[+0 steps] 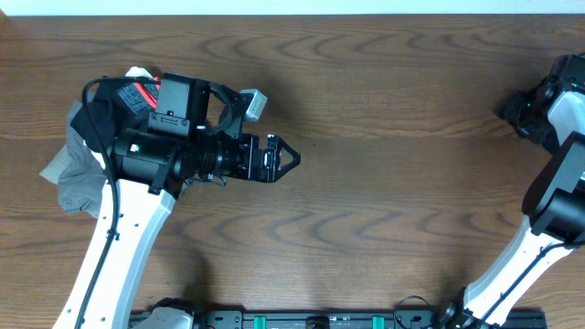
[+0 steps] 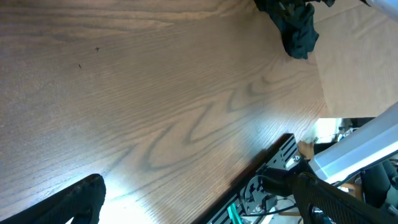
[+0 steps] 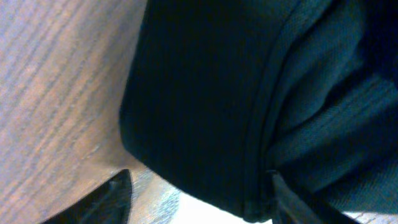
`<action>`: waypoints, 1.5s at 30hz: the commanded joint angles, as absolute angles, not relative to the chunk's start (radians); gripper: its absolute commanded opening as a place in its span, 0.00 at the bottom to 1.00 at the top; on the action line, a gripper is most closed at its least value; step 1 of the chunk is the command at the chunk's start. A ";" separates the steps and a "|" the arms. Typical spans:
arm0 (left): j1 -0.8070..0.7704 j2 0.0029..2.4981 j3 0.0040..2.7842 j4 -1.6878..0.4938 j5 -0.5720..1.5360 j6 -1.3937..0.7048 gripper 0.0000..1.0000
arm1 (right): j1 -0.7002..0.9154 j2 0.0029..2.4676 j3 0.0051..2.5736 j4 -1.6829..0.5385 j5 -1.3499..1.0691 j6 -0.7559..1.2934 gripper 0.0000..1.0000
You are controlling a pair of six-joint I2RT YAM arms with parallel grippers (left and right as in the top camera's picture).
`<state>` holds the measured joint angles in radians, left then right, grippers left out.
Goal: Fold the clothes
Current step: 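Reach the right gripper to the black garment at the right edge and grasp it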
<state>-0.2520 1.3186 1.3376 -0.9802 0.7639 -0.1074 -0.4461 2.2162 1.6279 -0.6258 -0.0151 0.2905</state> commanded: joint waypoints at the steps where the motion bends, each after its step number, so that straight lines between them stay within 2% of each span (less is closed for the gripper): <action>1: -0.255 1.315 1.360 -0.983 0.775 -0.098 0.98 | -0.453 2.224 1.649 -0.624 0.034 0.303 0.58; 4: -0.255 1.315 1.360 -0.983 0.775 -0.098 0.98 | -0.453 2.224 1.649 -0.625 0.068 0.301 0.49; 6: -0.255 1.315 1.360 -0.983 0.774 -0.097 0.98 | -0.453 2.224 1.649 -0.640 0.071 0.299 0.26; 7: -0.255 1.315 1.360 -0.983 0.775 -0.097 0.98 | -0.453 2.224 1.649 -0.647 0.062 0.299 0.11; 8: -0.255 1.315 1.360 -0.983 0.775 -0.097 0.98 | -0.453 2.223 1.649 -0.651 0.040 0.299 0.03; 9: -0.255 1.315 1.360 -0.983 0.774 -0.097 0.98 | -0.453 2.222 1.650 -0.655 0.012 0.299 0.01; 15: -0.255 1.315 1.360 -0.982 0.774 -0.097 0.98 | -0.447 2.151 1.650 -0.674 -0.215 0.270 0.01; 22: -0.255 1.315 1.360 -0.931 0.767 -0.097 0.98 | -0.379 1.937 1.650 -0.683 -0.708 0.166 0.01; 25: -0.255 1.315 1.360 -0.904 0.766 -0.097 0.98 | -0.331 1.838 1.650 -0.686 -0.775 0.158 0.01; 30: -0.255 1.315 1.360 -0.884 0.767 -0.097 0.98 | -0.232 1.665 1.650 -0.643 -1.050 -0.052 0.01; 34: -0.254 1.315 1.360 -0.879 0.766 -0.097 0.98 | -0.205 1.520 1.650 -0.512 -0.914 0.072 0.01; 40: -0.254 1.315 1.360 -0.880 0.766 -0.096 0.98 | -0.268 1.343 1.653 -0.446 -0.442 0.206 0.01; 45: -0.254 1.315 1.360 -0.880 0.766 -0.073 0.98 | -0.357 1.292 1.654 -0.462 -0.403 0.206 0.01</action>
<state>-0.2516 1.3186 1.3376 -0.8822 0.7601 -0.0998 -0.3161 1.2915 1.6375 -0.4595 -0.5182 0.1764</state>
